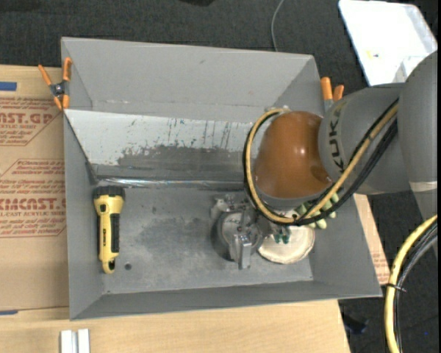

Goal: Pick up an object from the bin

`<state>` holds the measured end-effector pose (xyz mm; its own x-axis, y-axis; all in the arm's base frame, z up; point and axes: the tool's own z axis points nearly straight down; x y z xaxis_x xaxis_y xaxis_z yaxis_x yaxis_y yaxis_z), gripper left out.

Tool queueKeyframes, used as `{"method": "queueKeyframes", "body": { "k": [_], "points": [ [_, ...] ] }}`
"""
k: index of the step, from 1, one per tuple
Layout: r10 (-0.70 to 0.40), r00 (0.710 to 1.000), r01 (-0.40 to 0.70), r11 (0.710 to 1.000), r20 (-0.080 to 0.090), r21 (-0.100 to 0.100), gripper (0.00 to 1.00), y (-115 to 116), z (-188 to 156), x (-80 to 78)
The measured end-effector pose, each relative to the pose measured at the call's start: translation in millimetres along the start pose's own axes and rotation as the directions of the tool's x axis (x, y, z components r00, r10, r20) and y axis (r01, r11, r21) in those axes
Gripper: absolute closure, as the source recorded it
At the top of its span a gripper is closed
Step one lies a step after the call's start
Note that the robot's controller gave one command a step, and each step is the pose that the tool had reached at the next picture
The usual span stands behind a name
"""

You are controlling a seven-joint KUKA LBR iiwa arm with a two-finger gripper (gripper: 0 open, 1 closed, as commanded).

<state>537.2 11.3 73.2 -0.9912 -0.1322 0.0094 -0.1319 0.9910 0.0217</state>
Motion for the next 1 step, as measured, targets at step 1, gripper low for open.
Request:
{"method": "queueKeyframes", "body": {
  "k": [1],
  "points": [
    [0.033,0.999,-0.034,0.999,0.028,0.006,0.0,-4.2,-8.4,-14.6]
  ]
}}
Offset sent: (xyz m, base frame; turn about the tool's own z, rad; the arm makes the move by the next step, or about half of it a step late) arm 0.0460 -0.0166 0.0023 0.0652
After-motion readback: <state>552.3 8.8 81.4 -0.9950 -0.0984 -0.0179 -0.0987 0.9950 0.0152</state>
